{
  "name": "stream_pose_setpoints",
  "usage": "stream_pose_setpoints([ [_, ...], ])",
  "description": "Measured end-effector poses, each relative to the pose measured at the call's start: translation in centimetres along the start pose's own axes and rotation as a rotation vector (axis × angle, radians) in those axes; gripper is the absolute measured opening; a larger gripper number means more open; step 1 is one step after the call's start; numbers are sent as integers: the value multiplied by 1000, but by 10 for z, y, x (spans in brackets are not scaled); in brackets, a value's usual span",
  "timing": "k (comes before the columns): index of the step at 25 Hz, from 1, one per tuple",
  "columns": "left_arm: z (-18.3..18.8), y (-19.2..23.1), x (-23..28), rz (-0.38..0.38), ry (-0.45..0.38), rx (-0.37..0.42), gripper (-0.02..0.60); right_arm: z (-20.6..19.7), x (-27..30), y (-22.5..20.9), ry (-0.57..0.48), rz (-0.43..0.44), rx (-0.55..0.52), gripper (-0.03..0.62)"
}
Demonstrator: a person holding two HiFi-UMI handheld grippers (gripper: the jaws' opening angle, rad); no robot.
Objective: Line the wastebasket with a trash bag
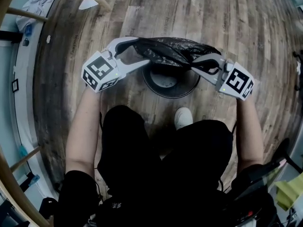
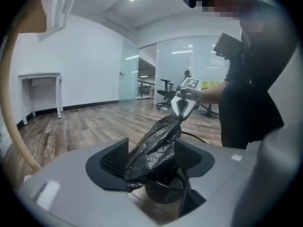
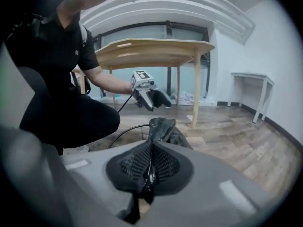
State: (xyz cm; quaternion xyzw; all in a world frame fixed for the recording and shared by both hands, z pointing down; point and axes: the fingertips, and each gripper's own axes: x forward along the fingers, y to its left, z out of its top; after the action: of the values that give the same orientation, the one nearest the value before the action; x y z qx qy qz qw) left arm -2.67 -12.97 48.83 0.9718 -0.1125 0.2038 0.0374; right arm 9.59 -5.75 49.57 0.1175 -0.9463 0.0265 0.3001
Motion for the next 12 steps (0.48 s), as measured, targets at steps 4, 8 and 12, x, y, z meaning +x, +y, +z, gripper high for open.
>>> stream_pose_setpoints([
  [4, -7, -7, 27, -103, 69, 43, 342, 7, 6, 15, 8, 56, -57, 12],
  [8, -21, -15, 46, -196, 125, 28, 351, 10, 5, 17, -8, 71, -58, 12],
  [12, -32, -27, 40, -227, 162, 50, 175, 8, 4, 11, -7, 38, -49, 12],
])
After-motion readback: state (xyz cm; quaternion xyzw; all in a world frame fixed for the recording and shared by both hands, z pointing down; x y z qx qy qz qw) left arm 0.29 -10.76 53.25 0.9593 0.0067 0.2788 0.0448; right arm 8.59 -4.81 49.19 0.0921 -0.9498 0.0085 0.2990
